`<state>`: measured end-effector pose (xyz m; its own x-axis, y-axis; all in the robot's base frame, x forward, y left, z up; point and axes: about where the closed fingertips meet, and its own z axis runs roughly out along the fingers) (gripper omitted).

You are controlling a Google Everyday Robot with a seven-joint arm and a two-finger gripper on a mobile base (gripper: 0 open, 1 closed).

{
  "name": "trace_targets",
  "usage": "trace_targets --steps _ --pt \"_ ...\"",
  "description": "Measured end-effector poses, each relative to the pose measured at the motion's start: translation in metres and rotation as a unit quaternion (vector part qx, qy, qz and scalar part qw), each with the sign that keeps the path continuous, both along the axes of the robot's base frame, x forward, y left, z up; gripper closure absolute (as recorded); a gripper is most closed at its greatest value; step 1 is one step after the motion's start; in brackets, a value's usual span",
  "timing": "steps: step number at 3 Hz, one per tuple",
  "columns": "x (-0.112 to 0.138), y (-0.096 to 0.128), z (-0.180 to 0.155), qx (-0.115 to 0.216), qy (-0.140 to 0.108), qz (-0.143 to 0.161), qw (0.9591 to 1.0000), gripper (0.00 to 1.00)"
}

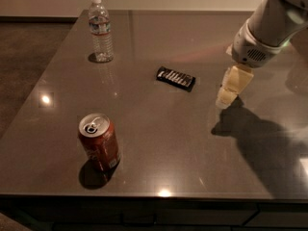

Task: Move rxbar chocolate near water bottle

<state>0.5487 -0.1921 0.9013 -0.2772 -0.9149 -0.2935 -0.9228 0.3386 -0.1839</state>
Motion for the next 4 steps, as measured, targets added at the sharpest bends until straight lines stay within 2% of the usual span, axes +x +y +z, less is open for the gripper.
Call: trace_targets --steps 2,4 --pt "0.042 0.034 -0.026 0.028 0.014 -0.014 0.9994 0.00" --pt "0.067 0.067 -0.048 0.046 0.026 -0.018 0.9984 0.00"
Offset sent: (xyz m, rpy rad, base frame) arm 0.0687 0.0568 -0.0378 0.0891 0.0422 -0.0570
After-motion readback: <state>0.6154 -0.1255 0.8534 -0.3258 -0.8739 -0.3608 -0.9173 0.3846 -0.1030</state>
